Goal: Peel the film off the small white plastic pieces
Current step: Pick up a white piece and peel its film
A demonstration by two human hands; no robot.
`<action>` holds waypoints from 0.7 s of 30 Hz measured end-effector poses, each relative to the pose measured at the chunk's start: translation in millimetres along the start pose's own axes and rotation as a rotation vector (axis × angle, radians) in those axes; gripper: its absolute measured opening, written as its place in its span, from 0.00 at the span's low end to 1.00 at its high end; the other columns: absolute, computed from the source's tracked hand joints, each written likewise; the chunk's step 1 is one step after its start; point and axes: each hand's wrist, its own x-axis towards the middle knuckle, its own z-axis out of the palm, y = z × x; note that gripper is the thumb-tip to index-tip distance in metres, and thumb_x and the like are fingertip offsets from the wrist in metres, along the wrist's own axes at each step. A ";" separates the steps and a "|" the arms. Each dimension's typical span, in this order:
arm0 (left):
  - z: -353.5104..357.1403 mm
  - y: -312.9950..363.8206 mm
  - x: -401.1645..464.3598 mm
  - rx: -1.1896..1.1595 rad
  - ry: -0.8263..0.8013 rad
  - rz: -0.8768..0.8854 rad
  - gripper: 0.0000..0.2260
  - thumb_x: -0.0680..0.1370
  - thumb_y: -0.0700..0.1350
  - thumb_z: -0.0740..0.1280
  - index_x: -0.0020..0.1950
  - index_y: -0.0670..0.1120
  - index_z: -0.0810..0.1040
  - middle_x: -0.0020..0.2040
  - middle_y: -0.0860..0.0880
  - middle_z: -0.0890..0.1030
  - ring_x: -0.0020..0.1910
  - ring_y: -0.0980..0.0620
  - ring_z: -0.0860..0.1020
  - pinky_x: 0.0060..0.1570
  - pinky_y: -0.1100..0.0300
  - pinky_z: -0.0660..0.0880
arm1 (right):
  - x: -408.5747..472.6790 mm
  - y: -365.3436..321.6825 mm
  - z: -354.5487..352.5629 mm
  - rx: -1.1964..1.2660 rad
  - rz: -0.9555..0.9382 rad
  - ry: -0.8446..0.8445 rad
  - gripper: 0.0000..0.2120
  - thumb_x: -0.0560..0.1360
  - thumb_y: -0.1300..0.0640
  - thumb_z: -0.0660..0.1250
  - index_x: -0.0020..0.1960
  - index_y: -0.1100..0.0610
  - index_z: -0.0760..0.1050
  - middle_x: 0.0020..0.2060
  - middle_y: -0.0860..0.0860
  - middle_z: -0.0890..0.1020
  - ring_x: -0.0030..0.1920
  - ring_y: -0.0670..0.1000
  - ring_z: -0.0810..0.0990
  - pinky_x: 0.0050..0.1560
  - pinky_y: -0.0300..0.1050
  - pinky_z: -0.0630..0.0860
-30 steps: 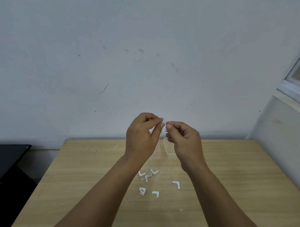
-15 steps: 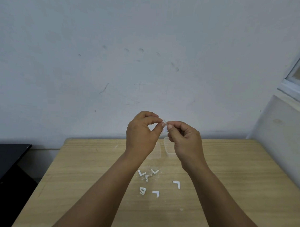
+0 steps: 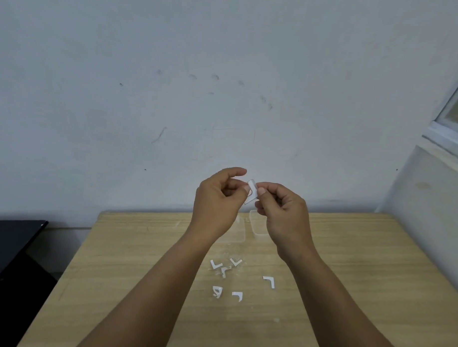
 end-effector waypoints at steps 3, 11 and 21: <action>-0.9 1.7 -0.1 0.010 0.004 -0.019 0.08 0.75 0.39 0.71 0.51 0.49 0.85 0.41 0.54 0.85 0.41 0.61 0.82 0.40 0.73 0.74 | -0.6 -0.2 0.3 -0.002 0.008 -0.002 0.07 0.79 0.58 0.66 0.49 0.51 0.83 0.39 0.46 0.85 0.40 0.45 0.83 0.49 0.47 0.82; -2.1 6.0 -0.6 -0.125 -0.026 -0.099 0.05 0.75 0.40 0.72 0.47 0.48 0.85 0.41 0.52 0.86 0.44 0.57 0.83 0.48 0.62 0.78 | -4.7 -5.0 -0.4 0.029 0.018 -0.058 0.03 0.76 0.58 0.71 0.49 0.53 0.83 0.40 0.52 0.85 0.41 0.49 0.82 0.49 0.51 0.81; 0.6 3.8 -8.3 -0.160 -0.101 -0.049 0.21 0.74 0.35 0.72 0.64 0.51 0.77 0.48 0.52 0.85 0.43 0.57 0.81 0.47 0.66 0.77 | -4.2 -9.0 0.7 0.085 0.020 0.053 0.06 0.77 0.59 0.69 0.53 0.50 0.80 0.34 0.52 0.83 0.36 0.47 0.82 0.43 0.46 0.81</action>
